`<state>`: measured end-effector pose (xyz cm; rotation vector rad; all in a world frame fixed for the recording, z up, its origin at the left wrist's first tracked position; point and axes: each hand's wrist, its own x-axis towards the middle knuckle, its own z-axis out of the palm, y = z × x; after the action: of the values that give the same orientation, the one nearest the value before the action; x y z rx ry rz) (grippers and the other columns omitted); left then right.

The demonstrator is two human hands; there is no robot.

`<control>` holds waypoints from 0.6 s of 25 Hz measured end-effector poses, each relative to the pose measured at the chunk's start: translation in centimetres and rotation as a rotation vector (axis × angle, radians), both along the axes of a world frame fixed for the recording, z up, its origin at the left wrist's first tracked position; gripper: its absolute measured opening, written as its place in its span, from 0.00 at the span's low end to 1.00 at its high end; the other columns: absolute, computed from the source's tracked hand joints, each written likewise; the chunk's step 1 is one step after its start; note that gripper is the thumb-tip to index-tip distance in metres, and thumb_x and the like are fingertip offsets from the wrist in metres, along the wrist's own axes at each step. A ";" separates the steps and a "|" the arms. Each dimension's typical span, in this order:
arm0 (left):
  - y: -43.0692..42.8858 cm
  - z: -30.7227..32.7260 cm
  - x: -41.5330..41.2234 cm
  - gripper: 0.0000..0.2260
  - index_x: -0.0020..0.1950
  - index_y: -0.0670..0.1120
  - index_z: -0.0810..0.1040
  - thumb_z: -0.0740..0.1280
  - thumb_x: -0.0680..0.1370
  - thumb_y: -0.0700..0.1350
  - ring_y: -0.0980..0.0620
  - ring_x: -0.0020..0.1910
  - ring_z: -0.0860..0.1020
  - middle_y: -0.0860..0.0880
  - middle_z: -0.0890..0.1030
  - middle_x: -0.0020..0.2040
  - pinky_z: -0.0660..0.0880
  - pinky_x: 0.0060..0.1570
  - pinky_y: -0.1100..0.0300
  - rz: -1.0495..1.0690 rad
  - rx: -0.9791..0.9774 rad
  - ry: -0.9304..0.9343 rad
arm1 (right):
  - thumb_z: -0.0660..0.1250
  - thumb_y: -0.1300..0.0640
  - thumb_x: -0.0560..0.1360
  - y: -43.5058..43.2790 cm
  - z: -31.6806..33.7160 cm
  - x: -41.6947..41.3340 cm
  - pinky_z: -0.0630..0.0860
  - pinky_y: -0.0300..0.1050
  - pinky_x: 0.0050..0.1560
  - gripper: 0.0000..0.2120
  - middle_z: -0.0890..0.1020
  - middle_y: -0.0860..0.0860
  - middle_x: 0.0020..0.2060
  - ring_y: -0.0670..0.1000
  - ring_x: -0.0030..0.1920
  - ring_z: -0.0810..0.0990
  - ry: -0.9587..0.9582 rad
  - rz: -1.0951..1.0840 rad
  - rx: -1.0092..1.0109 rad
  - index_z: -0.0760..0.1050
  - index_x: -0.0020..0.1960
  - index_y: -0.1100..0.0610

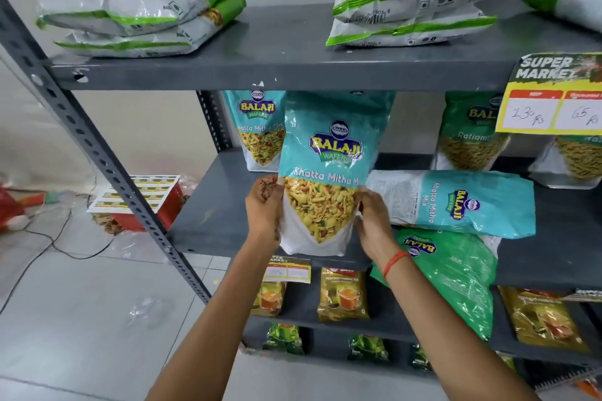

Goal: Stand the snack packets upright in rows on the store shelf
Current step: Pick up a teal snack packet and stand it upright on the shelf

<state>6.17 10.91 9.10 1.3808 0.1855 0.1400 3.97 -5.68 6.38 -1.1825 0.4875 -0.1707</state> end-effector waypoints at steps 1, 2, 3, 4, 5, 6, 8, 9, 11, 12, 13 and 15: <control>0.3 0.2 -0.4 0.06 0.50 0.40 0.77 0.67 0.77 0.43 0.46 0.48 0.76 0.41 0.78 0.47 0.75 0.55 0.45 -0.004 -0.040 0.042 | 0.58 0.57 0.80 -0.5 0.6 -0.5 0.74 0.56 0.62 0.10 0.81 0.53 0.48 0.57 0.57 0.78 -0.008 -0.009 -0.017 0.74 0.42 0.54; 0.6 0.3 -1.0 0.06 0.50 0.39 0.76 0.66 0.77 0.42 0.45 0.49 0.75 0.40 0.77 0.47 0.75 0.56 0.45 -0.026 -0.077 0.064 | 0.58 0.59 0.80 -1.1 1.2 -1.2 0.73 0.56 0.63 0.09 0.80 0.53 0.47 0.57 0.57 0.77 -0.016 -0.015 -0.043 0.74 0.42 0.54; 1.0 0.6 -1.7 0.06 0.49 0.39 0.76 0.65 0.77 0.41 0.44 0.48 0.74 0.40 0.76 0.47 0.75 0.53 0.46 -0.063 -0.111 0.068 | 0.59 0.60 0.79 -1.6 1.8 -2.0 0.73 0.55 0.62 0.09 0.80 0.52 0.46 0.57 0.56 0.77 -0.030 -0.016 -0.075 0.75 0.42 0.54; 1.3 0.9 -2.6 0.05 0.48 0.39 0.76 0.64 0.78 0.41 0.44 0.47 0.74 0.40 0.76 0.46 0.76 0.48 0.51 -0.102 -0.138 0.069 | 0.59 0.62 0.79 -2.1 2.4 -2.9 0.74 0.53 0.59 0.10 0.80 0.51 0.44 0.55 0.54 0.77 -0.046 -0.012 -0.110 0.75 0.42 0.54; 1.5 1.2 -3.5 0.05 0.48 0.40 0.76 0.64 0.78 0.41 0.44 0.46 0.74 0.41 0.75 0.46 0.75 0.45 0.54 -0.136 -0.157 0.072 | 0.60 0.62 0.79 -2.4 2.9 -3.7 0.75 0.50 0.55 0.10 0.80 0.51 0.43 0.54 0.52 0.77 -0.062 -0.004 -0.137 0.76 0.42 0.54; 1.7 1.4 -4.4 0.05 0.47 0.41 0.77 0.64 0.78 0.42 0.44 0.46 0.73 0.41 0.75 0.46 0.73 0.44 0.55 -0.161 -0.166 0.075 | 0.60 0.63 0.79 -2.7 3.4 -4.5 0.75 0.48 0.51 0.10 0.80 0.51 0.42 0.53 0.50 0.77 -0.074 0.004 -0.153 0.76 0.42 0.54; 1.9 1.9 -5.9 0.06 0.49 0.41 0.77 0.64 0.78 0.42 0.44 0.48 0.72 0.40 0.75 0.48 0.72 0.45 0.53 -0.179 -0.174 0.077 | 0.59 0.63 0.79 -3.0 3.9 -5.6 0.74 0.45 0.44 0.11 0.80 0.51 0.42 0.52 0.47 0.77 -0.084 0.025 -0.159 0.76 0.41 0.54; 2.0 2.1 -6.3 0.07 0.51 0.40 0.77 0.64 0.78 0.42 0.44 0.49 0.73 0.40 0.75 0.48 0.72 0.46 0.53 -0.181 -0.179 0.074 | 0.59 0.63 0.79 -3.0 4.1 -6.0 0.74 0.45 0.41 0.11 0.80 0.51 0.42 0.52 0.46 0.77 -0.087 0.037 -0.157 0.76 0.40 0.54; 2.2 2.3 -6.5 0.10 0.55 0.38 0.76 0.64 0.78 0.42 0.44 0.49 0.74 0.41 0.77 0.49 0.73 0.47 0.53 -0.180 -0.186 0.069 | 0.59 0.62 0.79 -2.9 4.2 -6.1 0.75 0.45 0.40 0.11 0.80 0.51 0.42 0.51 0.46 0.78 -0.097 0.051 -0.151 0.76 0.41 0.54; 2.4 2.4 -6.4 0.11 0.56 0.37 0.76 0.64 0.78 0.42 0.44 0.48 0.74 0.41 0.77 0.48 0.73 0.46 0.54 -0.175 -0.186 0.065 | 0.60 0.61 0.79 -2.7 4.2 -6.0 0.75 0.45 0.42 0.10 0.81 0.51 0.43 0.50 0.46 0.78 -0.103 0.056 -0.154 0.76 0.41 0.54; 2.6 2.4 -6.3 0.10 0.56 0.37 0.76 0.64 0.78 0.41 0.45 0.46 0.75 0.42 0.77 0.47 0.74 0.44 0.56 -0.168 -0.186 0.057 | 0.60 0.61 0.79 -2.4 4.1 -5.7 0.76 0.46 0.43 0.10 0.81 0.51 0.43 0.50 0.46 0.78 -0.111 0.062 -0.158 0.76 0.41 0.54; 3.4 2.1 -5.7 0.06 0.51 0.40 0.77 0.63 0.78 0.41 0.49 0.39 0.76 0.45 0.78 0.41 0.76 0.35 0.62 -0.135 -0.182 0.043 | 0.60 0.60 0.79 -1.4 3.4 -4.7 0.78 0.48 0.46 0.09 0.81 0.50 0.43 0.49 0.46 0.79 -0.126 0.069 -0.161 0.75 0.42 0.53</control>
<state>0.51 14.35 11.22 1.2110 0.1372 -0.0190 -0.72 -7.05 9.74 -1.3354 0.3268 -0.2272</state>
